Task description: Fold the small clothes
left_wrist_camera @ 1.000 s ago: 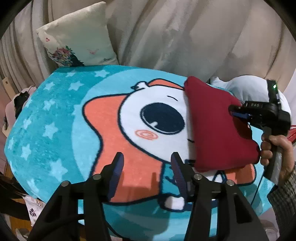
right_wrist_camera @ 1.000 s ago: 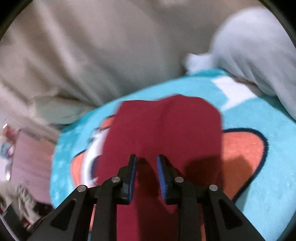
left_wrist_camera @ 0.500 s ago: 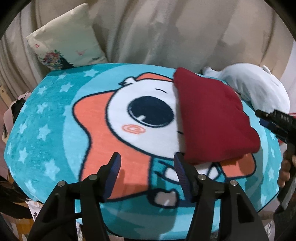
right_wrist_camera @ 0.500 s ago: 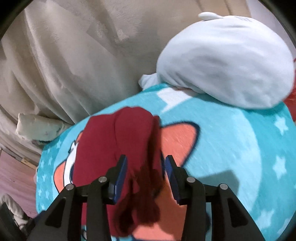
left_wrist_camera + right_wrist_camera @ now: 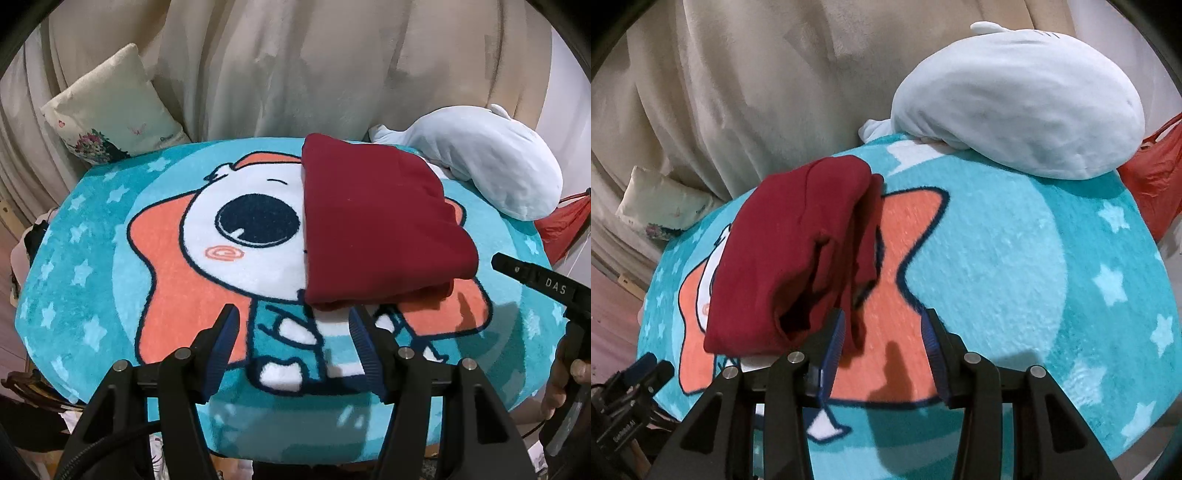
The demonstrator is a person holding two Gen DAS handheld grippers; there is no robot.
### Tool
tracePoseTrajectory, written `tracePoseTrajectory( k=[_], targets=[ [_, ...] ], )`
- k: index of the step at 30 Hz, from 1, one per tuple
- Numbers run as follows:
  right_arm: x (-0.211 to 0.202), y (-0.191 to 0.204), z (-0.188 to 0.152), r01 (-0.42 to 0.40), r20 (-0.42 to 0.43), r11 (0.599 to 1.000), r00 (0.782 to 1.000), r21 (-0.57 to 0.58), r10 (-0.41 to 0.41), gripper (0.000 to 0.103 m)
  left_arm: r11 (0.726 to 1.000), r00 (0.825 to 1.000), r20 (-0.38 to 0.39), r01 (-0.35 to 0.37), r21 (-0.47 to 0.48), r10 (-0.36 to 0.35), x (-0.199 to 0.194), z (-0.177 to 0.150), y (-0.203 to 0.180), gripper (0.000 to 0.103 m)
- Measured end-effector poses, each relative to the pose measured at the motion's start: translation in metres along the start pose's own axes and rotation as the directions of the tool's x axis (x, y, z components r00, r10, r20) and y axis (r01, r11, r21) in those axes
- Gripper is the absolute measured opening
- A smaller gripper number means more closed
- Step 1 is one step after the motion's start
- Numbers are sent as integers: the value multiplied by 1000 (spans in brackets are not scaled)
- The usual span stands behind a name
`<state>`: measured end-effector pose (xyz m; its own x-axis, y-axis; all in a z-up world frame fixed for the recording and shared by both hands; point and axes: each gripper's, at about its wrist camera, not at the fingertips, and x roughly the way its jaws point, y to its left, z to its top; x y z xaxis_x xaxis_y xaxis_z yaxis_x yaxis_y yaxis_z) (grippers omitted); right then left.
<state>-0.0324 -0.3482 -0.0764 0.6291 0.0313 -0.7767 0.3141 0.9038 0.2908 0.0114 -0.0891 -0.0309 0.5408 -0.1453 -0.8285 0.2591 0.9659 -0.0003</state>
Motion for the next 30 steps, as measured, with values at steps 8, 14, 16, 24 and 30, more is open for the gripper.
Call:
tracePoseTrajectory(
  k=[8,14,16,24,30],
  targets=[
    [-2,4,-10,-20,-22,999,1000,-33,20,46,1000,1000,12,-22,2,22,-7,-2,-8,61],
    [0,10,-13,-35,-34,997,999,-63,33,47,1000,1000,8,-30,-2,30,-8,-3,-12,63],
    [1,9,-13,-37,-37,997,999,-63,34,47,999,999,6,-32,-5,32,-8,-4,-12,63],
    [4,9,-17,-30,-53,997,998,-70,26,47,1000,1000,7,-28,-10,28,-8,-4,-13,65],
    [6,15,-23,-11,-61,994,998,-109,4,47,999,999,19,-26,-18,27,-10,-5,-14,65]
  ],
)
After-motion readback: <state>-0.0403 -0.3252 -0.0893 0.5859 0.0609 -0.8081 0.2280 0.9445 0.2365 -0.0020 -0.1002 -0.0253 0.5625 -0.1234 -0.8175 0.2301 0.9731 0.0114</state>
